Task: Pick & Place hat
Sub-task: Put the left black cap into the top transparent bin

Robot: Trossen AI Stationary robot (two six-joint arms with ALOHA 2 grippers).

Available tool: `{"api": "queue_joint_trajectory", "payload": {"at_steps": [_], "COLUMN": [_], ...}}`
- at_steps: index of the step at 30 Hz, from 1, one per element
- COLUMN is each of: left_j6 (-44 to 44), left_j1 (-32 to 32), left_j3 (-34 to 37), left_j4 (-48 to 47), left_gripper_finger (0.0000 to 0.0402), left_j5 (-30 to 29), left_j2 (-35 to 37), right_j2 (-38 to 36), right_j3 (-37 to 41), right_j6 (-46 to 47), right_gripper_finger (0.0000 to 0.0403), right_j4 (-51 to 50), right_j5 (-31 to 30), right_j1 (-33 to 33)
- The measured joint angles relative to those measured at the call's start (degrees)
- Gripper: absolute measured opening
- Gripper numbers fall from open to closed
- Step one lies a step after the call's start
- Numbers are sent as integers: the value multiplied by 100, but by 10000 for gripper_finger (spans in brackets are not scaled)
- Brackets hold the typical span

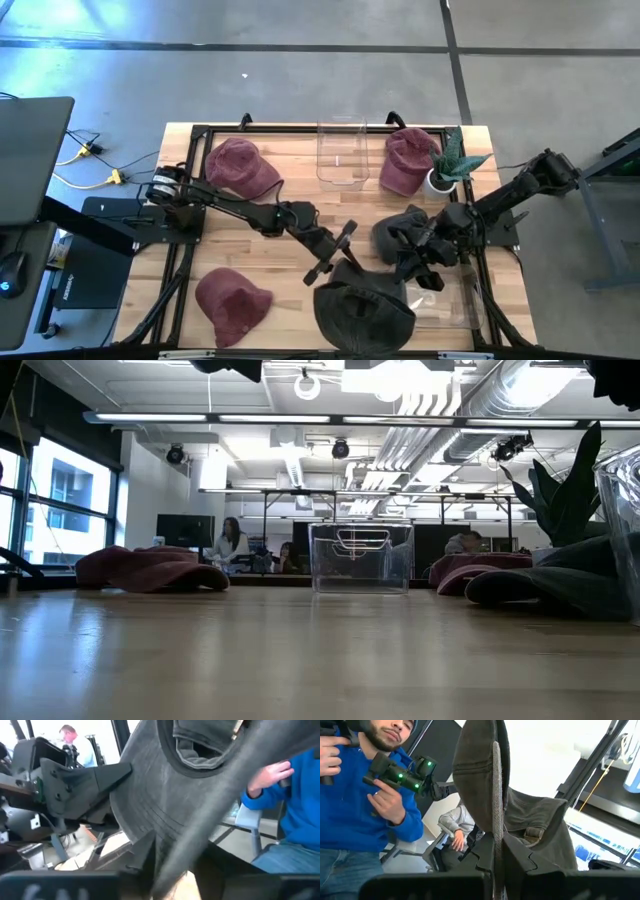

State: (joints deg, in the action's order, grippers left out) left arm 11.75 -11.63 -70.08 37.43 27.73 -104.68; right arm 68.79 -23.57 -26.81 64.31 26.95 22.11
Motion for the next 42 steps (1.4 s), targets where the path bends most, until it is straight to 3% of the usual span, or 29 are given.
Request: {"api": "queue_joint_trajectory", "payload": {"at_steps": [6, 15, 20, 24, 28, 32, 36, 42], "left_j6": [19, -161, -120, -17, -55, -418, -723, -1438], "left_j1": [-3, -10, -82, -254, -409, -375, -285, 126], "left_j3": [0, 4, 47, 60, 74, 62, 50, 55], "left_j4": [-41, -550, -1586, -2648, -3386, -3847, -4321, -5543], "left_gripper_finger": [13, 4, 2, 1, 1, 0, 0, 0], "left_j5": [320, 89, -1185, -2596, -3560, -3624, -3587, -2418], "left_j2": [0, 142, 566, 1023, 1269, 1418, 1634, 1927], "right_j2": [0, -59, -620, -1266, -1726, -1884, -1805, -1579], "right_j3": [0, 8, 3, 2, -14, -12, -4, 2], "right_j6": [192, 1018, 1016, 921, 814, 692, 482, 311], "right_gripper_finger": [19, 77, 129, 168, 194, 201, 201, 201], "right_j4": [-89, -324, -1440, -2834, -4026, -4674, -5144, -5844], "right_j5": [-129, -1149, -1962, -3328, -4952, -6119, -6839, -7899], "right_j1": [-1, 9, 8, 205, 546, 928, 1269, 1986]}}
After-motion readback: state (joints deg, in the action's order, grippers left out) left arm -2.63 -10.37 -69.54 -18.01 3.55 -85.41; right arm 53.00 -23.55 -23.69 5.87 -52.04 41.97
